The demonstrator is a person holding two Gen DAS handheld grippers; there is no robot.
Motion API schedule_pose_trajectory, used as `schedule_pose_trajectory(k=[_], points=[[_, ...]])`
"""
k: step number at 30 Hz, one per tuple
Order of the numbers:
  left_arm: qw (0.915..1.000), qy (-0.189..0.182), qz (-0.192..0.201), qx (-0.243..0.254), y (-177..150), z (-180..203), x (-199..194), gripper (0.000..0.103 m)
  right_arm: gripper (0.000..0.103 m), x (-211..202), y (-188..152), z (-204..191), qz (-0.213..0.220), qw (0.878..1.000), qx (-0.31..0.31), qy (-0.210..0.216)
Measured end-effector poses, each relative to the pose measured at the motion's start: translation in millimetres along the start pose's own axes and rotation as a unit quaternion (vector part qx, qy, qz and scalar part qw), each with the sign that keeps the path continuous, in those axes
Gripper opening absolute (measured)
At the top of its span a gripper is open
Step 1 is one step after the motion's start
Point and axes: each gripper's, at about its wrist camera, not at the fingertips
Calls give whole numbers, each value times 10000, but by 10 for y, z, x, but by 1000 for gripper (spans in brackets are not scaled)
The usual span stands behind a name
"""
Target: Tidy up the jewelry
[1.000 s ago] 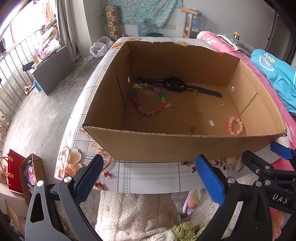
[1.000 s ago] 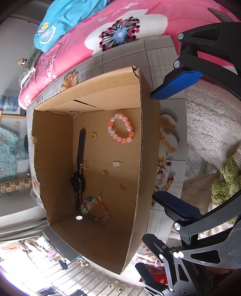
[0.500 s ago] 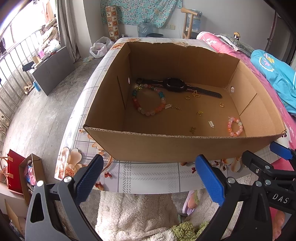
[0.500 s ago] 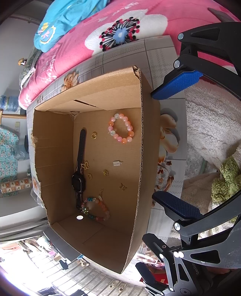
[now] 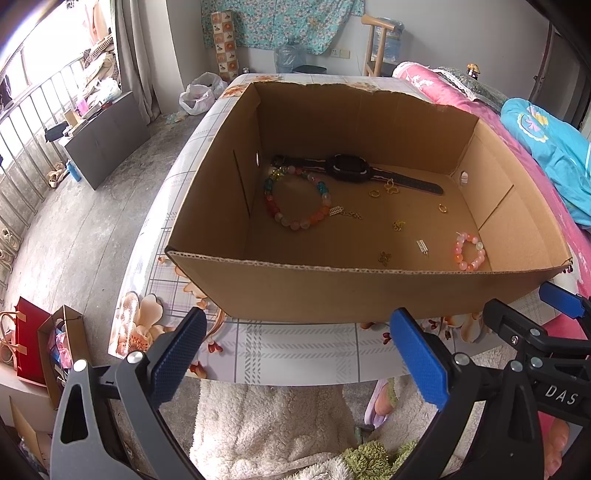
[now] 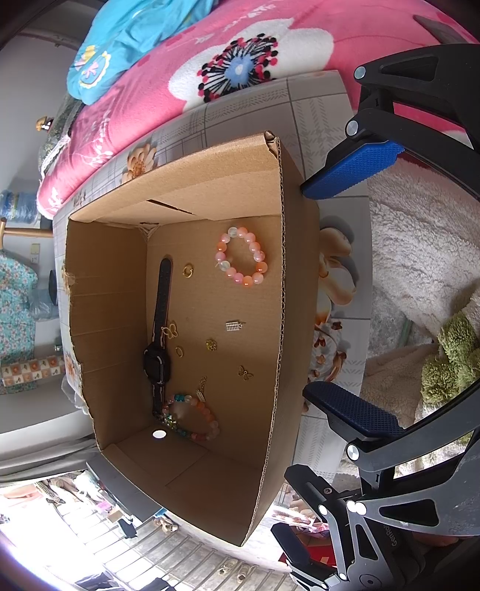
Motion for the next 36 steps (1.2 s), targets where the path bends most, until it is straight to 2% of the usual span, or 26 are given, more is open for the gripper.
schedule_pose_trajectory(k=[36], points=[[10000, -9, -11, -15, -7, -2, 2, 98, 95, -24, 18, -22, 0, 10000, 34, 16]])
Point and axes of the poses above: each gripper's, at about its wrist camera, not at the fingertips, and x roughly the way its jaws point, z to its right, y to its top, and after that the axes turned 9 degrees about -y, right-handed
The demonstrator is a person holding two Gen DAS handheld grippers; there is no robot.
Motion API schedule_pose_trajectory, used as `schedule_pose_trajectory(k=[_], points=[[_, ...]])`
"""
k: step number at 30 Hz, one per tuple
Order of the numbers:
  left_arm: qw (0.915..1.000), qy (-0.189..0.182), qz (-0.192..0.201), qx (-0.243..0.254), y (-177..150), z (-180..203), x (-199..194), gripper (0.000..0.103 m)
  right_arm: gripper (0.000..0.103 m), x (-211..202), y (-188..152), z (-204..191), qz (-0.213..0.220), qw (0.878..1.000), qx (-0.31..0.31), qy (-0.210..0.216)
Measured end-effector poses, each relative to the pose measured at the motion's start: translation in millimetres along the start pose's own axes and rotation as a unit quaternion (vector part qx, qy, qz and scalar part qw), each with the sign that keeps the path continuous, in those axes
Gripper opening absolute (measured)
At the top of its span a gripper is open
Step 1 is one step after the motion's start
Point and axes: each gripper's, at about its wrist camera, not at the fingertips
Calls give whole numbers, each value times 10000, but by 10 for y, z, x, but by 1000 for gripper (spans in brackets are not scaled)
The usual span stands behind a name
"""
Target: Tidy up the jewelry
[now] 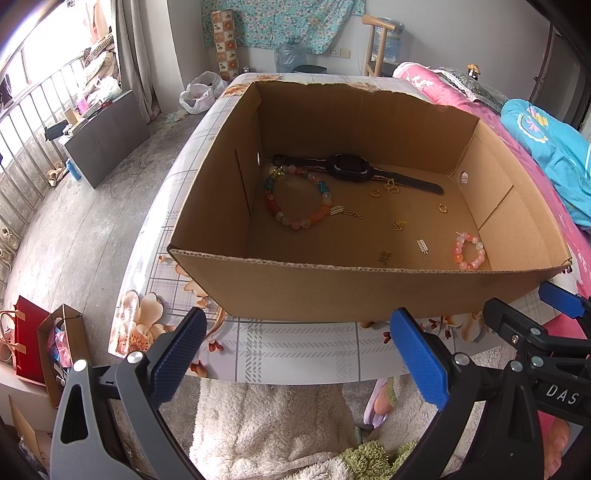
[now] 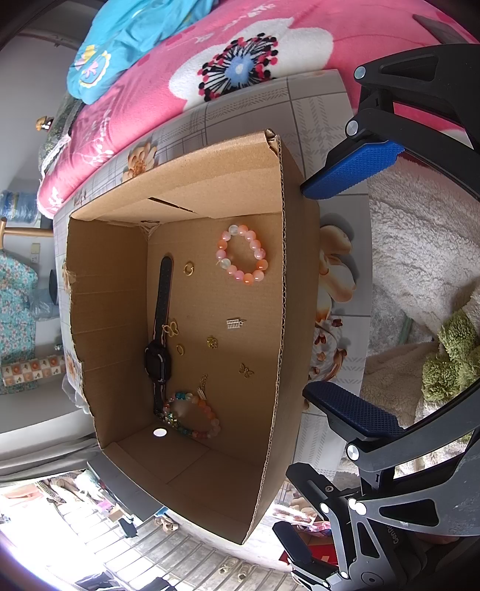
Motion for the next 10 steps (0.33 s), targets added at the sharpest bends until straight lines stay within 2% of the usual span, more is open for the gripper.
schedule_pose_trajectory(k=[10], points=[[10000, -6, -10, -2, -1, -4, 0, 98, 95, 3, -1, -1, -2, 10000, 6, -4]])
Point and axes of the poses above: each gripper's, at about its wrist camera, not at the fingertips, and x roughly the way its jaws point, z to its right, y to its top, and after that the axes turned 9 degrees about -y, right-handed
